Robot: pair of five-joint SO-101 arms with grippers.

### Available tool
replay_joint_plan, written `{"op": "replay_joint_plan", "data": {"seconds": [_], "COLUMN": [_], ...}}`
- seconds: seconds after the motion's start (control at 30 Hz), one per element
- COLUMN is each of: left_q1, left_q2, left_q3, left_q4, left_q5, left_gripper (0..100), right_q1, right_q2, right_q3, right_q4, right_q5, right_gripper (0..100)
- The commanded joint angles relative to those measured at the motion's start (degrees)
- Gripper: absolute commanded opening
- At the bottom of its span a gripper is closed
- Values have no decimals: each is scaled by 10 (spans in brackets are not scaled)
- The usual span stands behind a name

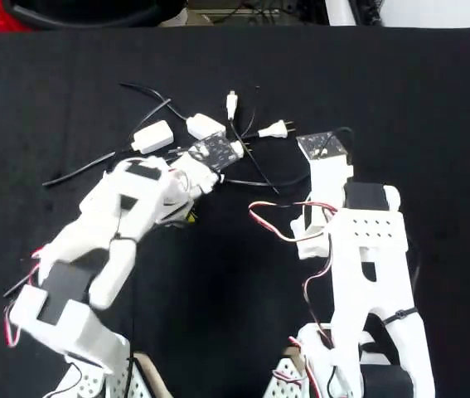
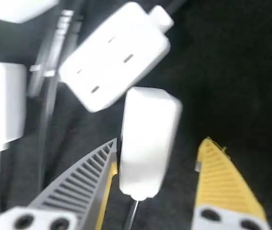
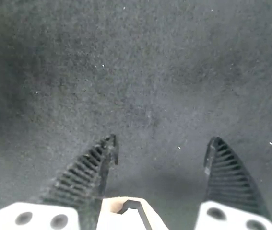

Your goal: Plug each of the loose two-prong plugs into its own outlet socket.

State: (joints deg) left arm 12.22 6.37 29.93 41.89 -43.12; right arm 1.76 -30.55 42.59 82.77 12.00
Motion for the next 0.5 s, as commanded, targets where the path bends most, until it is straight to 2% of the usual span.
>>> {"op": "replay_joint_plan", "data": {"seconds": [0.0,0.2,0.47], "left_q1": [0,3,82], "left_q2": [15,-64,-337], "left_q3": [-14,45,268], "left_q4": [36,66,68], "left_q5": [-2,3,61], "left_gripper": [191,27,30], "right_q1": [10,10,10], "right_q2": [4,4,4], "right_q3": [0,0,0], "right_q4": [-7,-7,-7], "right_q5": [4,4,4], "right_gripper": [293,293,293]}}
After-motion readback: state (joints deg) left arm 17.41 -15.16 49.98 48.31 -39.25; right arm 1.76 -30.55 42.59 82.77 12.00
